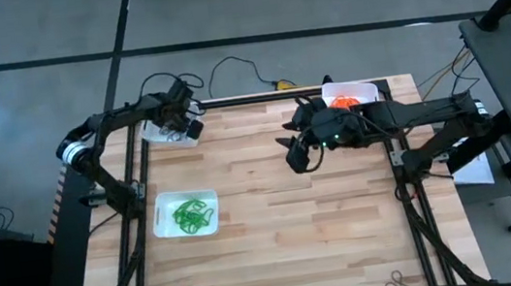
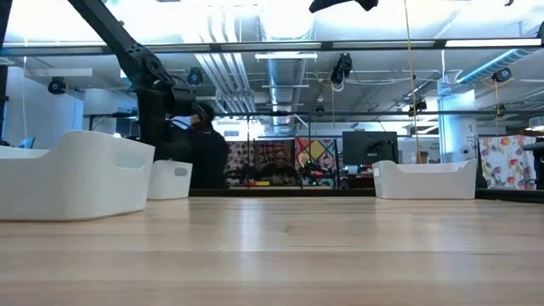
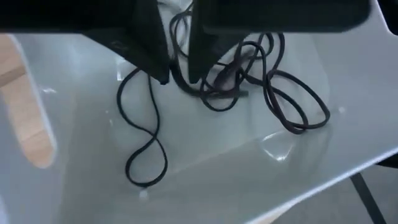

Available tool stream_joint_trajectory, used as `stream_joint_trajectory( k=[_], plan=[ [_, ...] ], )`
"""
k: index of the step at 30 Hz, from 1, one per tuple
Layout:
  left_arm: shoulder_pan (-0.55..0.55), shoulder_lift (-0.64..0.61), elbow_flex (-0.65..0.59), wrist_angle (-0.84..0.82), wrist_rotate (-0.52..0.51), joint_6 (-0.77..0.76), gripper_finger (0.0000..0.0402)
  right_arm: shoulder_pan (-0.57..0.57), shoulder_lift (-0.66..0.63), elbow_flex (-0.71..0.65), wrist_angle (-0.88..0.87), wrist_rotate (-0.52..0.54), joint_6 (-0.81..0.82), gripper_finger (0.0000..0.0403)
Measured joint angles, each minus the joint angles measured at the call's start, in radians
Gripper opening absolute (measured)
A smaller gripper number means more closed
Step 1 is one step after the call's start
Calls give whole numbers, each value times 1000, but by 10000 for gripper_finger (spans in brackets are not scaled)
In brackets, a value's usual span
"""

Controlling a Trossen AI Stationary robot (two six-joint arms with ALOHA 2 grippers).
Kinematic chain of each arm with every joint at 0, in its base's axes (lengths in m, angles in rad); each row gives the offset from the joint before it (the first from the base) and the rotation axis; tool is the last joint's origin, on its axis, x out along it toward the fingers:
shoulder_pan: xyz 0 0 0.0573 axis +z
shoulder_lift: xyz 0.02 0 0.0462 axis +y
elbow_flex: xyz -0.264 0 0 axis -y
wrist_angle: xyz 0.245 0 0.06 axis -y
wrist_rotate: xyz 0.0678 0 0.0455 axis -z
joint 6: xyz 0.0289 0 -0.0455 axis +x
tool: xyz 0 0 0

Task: Sort rubber bands into baskets
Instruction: Put the purple rubber band into the top left white bin

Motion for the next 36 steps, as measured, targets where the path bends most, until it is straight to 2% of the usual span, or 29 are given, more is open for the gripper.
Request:
stream_joint_trajectory(
  k=[7,12,15,19,24,29,32,36],
  plan=[
    [-3,-40,-1,-2,35,41,142,-4,14,0,5,-1,66,192],
    [-39,-160,-2,-2,158,33,211,1,20,0,6,-47,179,192],
    [-88,-244,-2,-35,183,11,233,16,36,-1,4,-55,194,192],
    [-176,-365,-3,-122,183,-42,238,51,63,-2,5,-61,192,192],
    [-344,-516,-5,-176,183,-115,233,141,114,-2,7,-78,287,192],
    [-584,-646,-5,-151,175,-321,233,262,188,-2,0,-87,391,192],
    [-757,-692,-5,-132,118,-395,233,334,230,-2,-20,-127,455,192],
    [-996,-713,-5,-101,-29,-517,233,427,277,-2,-135,-225,627,192]
  ],
)
